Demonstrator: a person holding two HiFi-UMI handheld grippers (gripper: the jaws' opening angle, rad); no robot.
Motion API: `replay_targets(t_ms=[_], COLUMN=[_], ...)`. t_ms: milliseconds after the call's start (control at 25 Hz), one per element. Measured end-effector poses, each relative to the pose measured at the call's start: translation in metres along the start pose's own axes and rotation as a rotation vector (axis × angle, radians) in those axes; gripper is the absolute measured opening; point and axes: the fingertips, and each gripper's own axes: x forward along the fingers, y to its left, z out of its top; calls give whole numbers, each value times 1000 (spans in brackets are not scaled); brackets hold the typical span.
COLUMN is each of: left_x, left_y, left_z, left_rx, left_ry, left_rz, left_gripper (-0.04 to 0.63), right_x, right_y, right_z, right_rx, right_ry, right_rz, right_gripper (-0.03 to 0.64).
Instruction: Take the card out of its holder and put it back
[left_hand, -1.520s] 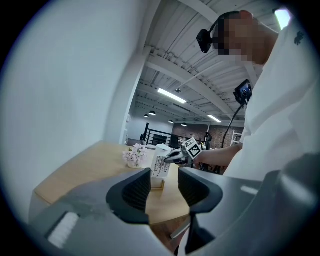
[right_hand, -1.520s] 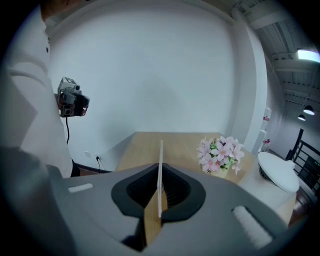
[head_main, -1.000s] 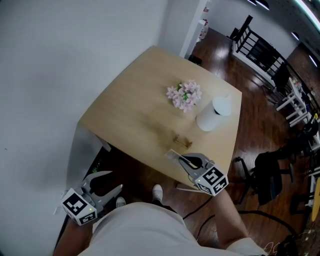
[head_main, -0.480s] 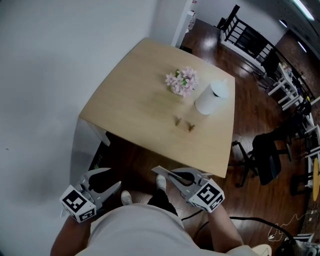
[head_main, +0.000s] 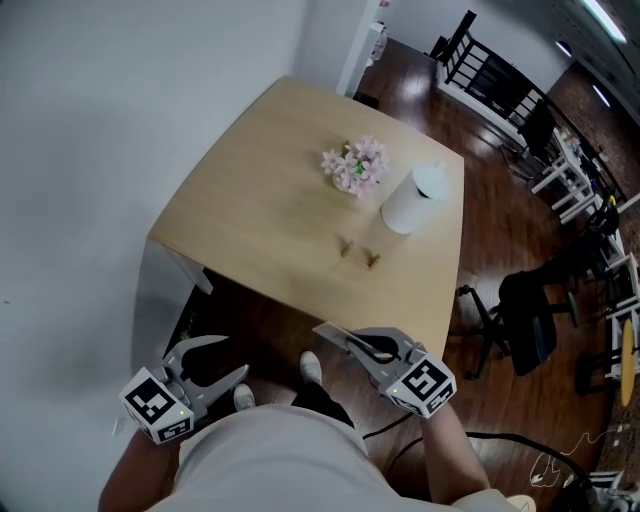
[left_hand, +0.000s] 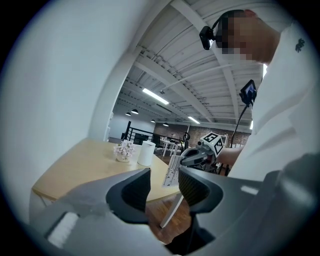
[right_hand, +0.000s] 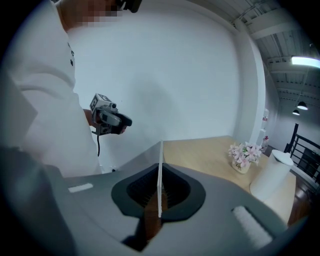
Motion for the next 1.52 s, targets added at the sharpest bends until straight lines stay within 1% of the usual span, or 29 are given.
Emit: replay_targets(t_ms=[400,600,800,960,1160,1520], left_x=[63,87,105,119,130,136], left_y=[0,7,14,14,13,10], left_z=[30,36,42,45,46,47], left_rx=[-5,-13,-22,-31,-38,-64], left_ry=[-35,-26,-26,-19,-10,0], left_rz=[50,101,164,201,241,296], left_gripper=[186,187,186,187,187,187], right_x=[-3,6,19,30,48,66], right_y=[-128,-184,-229,-255,-278,-293], right_z=[-10,-18,-30,-41,-57,-72], right_rx=[-46,-54,-43,-37,-31,-11], right_ry=[12,12,19,27,37,39], right_rz=[-7,4,20,41,73,103], right_gripper=[21,21,21,21,21,21])
